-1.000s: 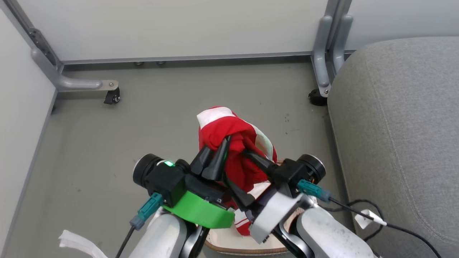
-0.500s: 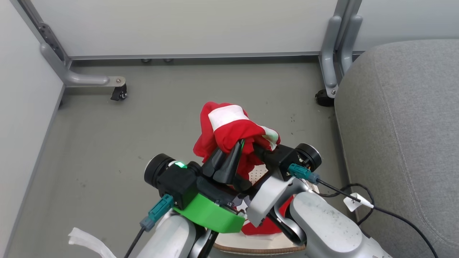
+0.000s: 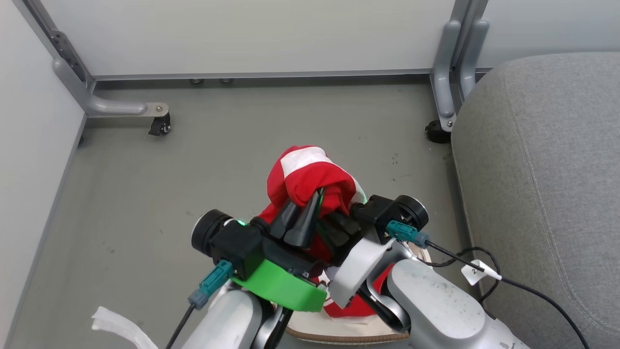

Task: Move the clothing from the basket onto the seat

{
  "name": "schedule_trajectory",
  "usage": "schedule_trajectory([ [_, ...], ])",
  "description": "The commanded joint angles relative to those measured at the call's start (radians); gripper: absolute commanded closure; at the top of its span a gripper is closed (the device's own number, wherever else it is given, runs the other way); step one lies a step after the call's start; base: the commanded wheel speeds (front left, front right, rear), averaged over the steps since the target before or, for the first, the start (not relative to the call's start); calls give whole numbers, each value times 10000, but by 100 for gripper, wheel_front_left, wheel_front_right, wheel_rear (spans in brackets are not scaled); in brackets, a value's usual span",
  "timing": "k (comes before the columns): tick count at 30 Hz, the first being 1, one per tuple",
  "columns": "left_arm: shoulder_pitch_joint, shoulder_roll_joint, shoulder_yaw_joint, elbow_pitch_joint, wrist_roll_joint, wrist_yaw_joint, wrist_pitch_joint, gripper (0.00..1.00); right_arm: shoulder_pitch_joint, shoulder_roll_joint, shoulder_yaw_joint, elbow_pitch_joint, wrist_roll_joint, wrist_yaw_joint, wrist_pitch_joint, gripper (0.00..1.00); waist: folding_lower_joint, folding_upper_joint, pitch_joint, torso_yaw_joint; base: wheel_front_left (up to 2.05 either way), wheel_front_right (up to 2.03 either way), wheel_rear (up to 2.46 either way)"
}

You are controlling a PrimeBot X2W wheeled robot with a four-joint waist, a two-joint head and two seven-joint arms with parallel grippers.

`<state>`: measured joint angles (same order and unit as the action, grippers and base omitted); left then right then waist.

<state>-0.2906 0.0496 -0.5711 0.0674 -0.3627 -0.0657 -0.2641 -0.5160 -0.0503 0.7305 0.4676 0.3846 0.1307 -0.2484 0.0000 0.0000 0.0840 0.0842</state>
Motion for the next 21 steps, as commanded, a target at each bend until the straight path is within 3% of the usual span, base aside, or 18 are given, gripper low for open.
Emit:
schedule_trajectory([
  [1, -104, 18, 105, 33, 49, 106, -5, 96, -30, -7, 34, 24, 40, 1, -100, 100, 0, 0, 2, 1, 0, 0, 0],
  [2, -100, 20, 147, 56, 72, 170, -5, 55, -28, -7, 47, 30, 41, 1, -108, 100, 0, 0, 3, -3, 0, 0, 0],
  [3, -106, 18, 185, 80, 144, 232, -5, 0, -31, -7, 52, 40, 34, 1, -98, 100, 0, 0, 3, -5, 0, 0, 0],
  [12, 188, 361, 760, 72, 786, 295, -5, 0, -196, -8, -273, 244, -294, 1, -159, 100, 0, 0, 24, 24, 0, 0, 0],
  [21, 817, 1159, 185, 348, 1043, -140, 313, 0, 32, -164, -755, 500, -498, 1, -186, 100, 0, 0, -51, 125, 0, 0, 0],
])
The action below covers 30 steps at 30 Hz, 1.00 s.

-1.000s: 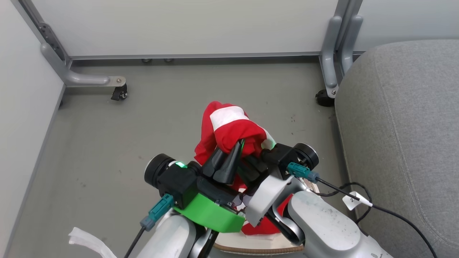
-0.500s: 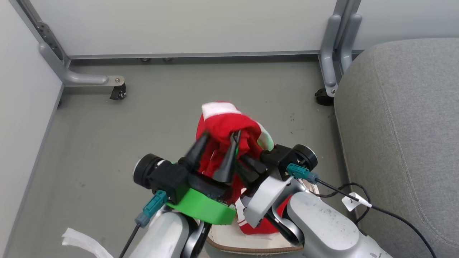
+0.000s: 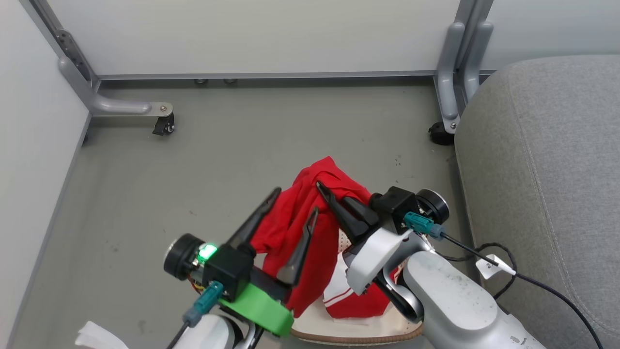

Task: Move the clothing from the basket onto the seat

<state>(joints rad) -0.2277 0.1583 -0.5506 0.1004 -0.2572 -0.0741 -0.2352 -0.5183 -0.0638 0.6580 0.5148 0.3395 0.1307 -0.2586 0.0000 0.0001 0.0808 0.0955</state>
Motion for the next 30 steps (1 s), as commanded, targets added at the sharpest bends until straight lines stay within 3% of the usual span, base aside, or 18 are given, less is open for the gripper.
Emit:
schedule_trajectory([
  [1, 249, 129, -134, 50, 4, -87, 117, 0, 101, -39, -70, 49, -51, 1, -86, 100, 0, -1, -35, 17, 0, 0, 0],
  [8, 766, 532, -891, 187, -67, -320, 649, 0, 335, -56, -202, 213, -78, 1, -74, 100, 0, -1, -156, -50, 0, 0, 0],
  [19, 907, 697, -1011, 181, -197, -250, 675, 0, 655, -100, -508, 224, -116, 1, -79, 100, 0, -1, -122, -289, 0, 0, 0],
  [30, 535, 727, -1033, 141, -101, -111, 500, 0, 769, -289, -1062, -181, -130, 1, -76, 100, 0, -1, 335, -1780, 0, 0, 0],
])
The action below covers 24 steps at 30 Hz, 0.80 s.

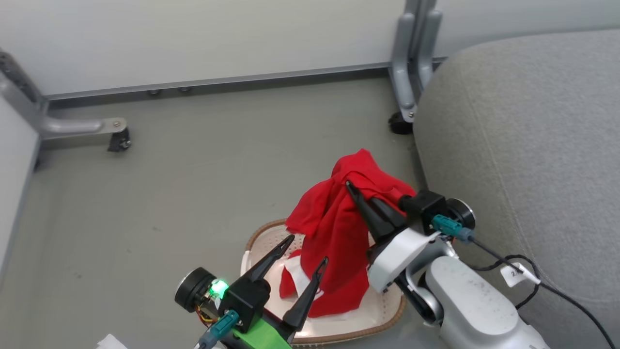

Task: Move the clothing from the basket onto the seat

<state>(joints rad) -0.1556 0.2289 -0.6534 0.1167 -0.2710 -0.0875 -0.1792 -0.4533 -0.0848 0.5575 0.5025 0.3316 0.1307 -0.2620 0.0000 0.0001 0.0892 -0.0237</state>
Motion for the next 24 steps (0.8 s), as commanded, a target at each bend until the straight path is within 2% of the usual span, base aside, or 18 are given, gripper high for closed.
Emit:
schedule_trajectory([
  [1, -241, 5, -31, -26, 53, 21, -62, 0, 158, -98, -165, -86, -68, 1, -42, 100, 0, -1, 289, -727, 0, 0, 0],
  [7, -587, -108, -253, -31, 122, -71, -51, 0, 298, -261, -939, -357, -196, 1, -38, 100, 0, -1, 754, -1814, 0, 0, 0],
  [15, -1062, 20, -587, -106, 319, -164, 216, 0, 508, -170, -2134, -833, -290, 1, -38, 100, 0, -1, 1589, -3142, 0, 0, 0],
  [19, -1261, 91, -728, -174, 385, -187, 353, 0, 561, -75, -2695, -1005, -355, 1, -38, 100, 0, -1, 1979, -3568, 0, 0, 0],
  [24, -1515, 202, -826, -322, 471, -225, 512, 0, 264, -61, -3384, -1122, -478, 1, -38, 100, 0, -1, 2476, -3778, 0, 0, 0],
])
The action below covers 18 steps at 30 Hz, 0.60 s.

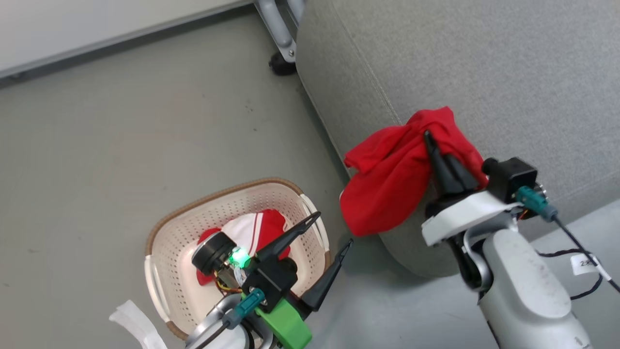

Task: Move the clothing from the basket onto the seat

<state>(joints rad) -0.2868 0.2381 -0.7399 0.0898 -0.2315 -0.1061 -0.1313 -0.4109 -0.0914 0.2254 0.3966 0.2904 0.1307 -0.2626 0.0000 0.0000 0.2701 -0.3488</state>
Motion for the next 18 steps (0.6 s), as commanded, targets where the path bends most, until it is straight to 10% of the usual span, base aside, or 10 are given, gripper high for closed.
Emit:
schedule_trajectory([
  [1, -278, 139, 27, -92, 101, -43, 48, 0, -304, -31, -226, -82, -94, 1, -32, 100, 0, 0, 787, -522, 0, 0, 0],
  [18, -1928, 52, 16, -589, 606, 38, 76, 0, -4208, -2245, -2993, 1087, -355, -1, -31, 100, 0, 0, 3237, 1198, 0, 0, 0],
])
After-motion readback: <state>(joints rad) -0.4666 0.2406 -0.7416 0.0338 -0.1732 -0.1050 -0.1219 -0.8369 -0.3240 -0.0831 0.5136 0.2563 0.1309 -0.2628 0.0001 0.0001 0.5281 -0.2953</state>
